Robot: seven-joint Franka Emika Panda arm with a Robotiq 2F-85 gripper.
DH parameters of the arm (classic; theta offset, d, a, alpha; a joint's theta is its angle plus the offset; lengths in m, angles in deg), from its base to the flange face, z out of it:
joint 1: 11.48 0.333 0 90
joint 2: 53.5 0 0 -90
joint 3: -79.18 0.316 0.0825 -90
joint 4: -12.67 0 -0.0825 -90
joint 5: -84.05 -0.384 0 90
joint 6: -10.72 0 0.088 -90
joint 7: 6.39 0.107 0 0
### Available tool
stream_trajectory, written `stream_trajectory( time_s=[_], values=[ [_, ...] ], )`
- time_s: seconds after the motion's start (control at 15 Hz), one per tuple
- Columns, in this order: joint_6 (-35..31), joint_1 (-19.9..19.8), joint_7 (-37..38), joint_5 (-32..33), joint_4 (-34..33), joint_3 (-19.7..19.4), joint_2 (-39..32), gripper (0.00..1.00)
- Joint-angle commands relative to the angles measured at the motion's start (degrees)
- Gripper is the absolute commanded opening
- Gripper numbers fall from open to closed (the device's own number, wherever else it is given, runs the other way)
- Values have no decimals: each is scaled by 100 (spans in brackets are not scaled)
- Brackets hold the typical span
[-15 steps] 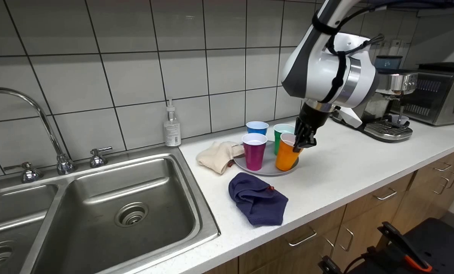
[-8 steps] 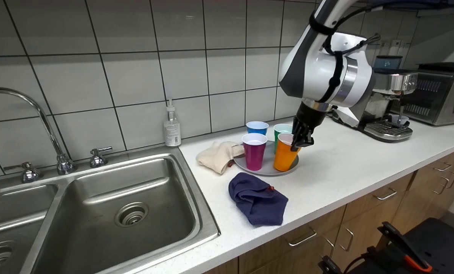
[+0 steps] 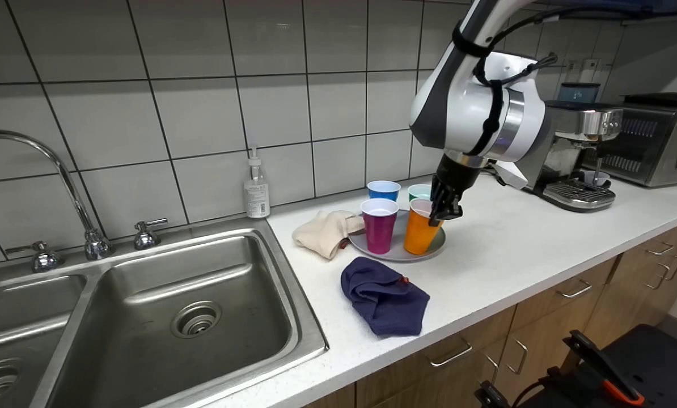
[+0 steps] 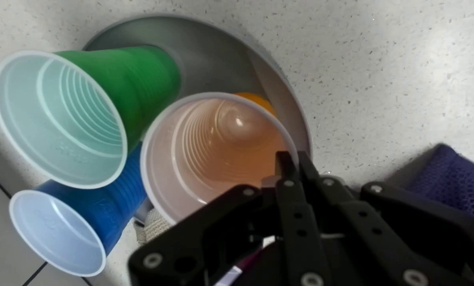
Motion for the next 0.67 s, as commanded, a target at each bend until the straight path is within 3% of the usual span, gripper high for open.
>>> stream_trajectory(
  time_s=[0.0, 0.6],
  values=[
    [-170, 71, 76, 109, -176, -23, -192, 1],
    [-161, 67, 41, 151, -448, -38, -390, 1]
  ],
)
